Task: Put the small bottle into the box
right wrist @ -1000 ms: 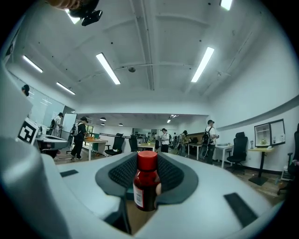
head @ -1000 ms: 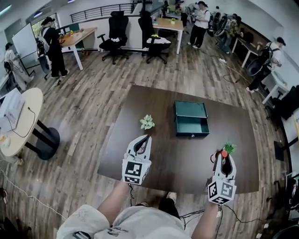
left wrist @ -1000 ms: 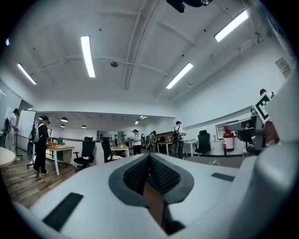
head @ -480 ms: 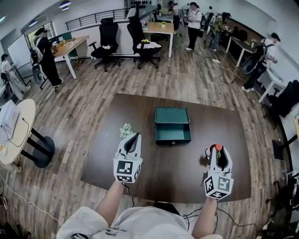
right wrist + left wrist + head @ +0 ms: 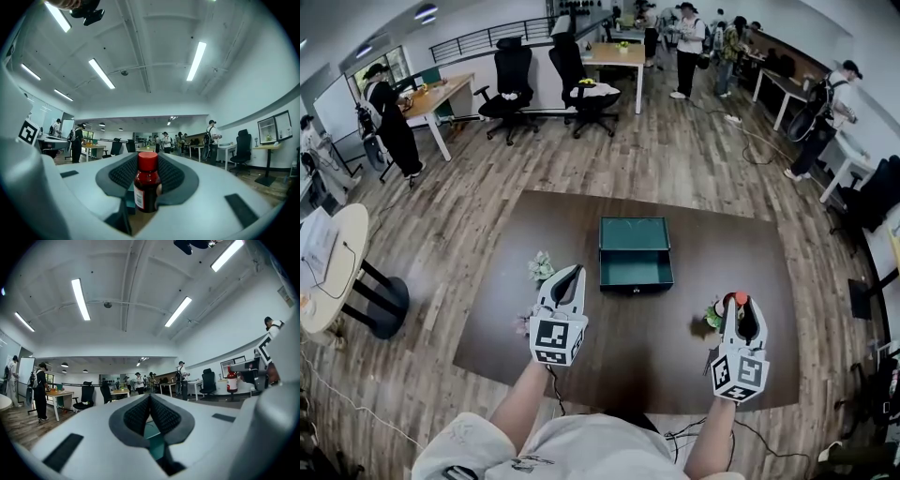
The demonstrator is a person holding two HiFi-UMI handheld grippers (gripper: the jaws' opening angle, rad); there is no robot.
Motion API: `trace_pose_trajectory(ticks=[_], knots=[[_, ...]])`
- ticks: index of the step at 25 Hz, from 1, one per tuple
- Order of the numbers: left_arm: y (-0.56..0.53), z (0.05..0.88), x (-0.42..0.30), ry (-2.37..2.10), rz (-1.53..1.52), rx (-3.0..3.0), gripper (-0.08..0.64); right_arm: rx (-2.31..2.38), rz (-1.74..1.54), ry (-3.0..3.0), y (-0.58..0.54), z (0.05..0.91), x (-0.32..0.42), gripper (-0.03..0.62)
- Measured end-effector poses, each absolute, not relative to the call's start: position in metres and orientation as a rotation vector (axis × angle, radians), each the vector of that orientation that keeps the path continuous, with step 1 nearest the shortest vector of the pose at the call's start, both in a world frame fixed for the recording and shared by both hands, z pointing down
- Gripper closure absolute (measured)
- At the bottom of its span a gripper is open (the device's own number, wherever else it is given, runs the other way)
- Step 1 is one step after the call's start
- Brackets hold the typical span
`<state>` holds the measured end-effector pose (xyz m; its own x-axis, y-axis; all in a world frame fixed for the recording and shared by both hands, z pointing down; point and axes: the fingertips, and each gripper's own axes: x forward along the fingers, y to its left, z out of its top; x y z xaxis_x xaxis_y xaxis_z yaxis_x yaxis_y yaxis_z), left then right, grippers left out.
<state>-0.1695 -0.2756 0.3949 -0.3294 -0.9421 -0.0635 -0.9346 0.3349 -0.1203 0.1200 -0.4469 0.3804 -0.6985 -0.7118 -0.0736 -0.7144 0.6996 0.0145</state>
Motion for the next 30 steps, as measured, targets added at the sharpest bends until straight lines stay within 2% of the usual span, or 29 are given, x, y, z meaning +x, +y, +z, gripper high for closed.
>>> trace_pose_trajectory(ticks=[16, 30], knots=[[-0.299, 0.413, -0.167, 2.626, -0.145, -1.609, 0.558, -1.015, -0.029, 2.913, -0.516, 0.402, 0.098, 0.462], [-0.259, 0.467, -0.198, 2.825, -0.188, -1.461, 0.558, -0.735, -0.079, 3.085, -0.512, 0.442, -0.012, 0.462]])
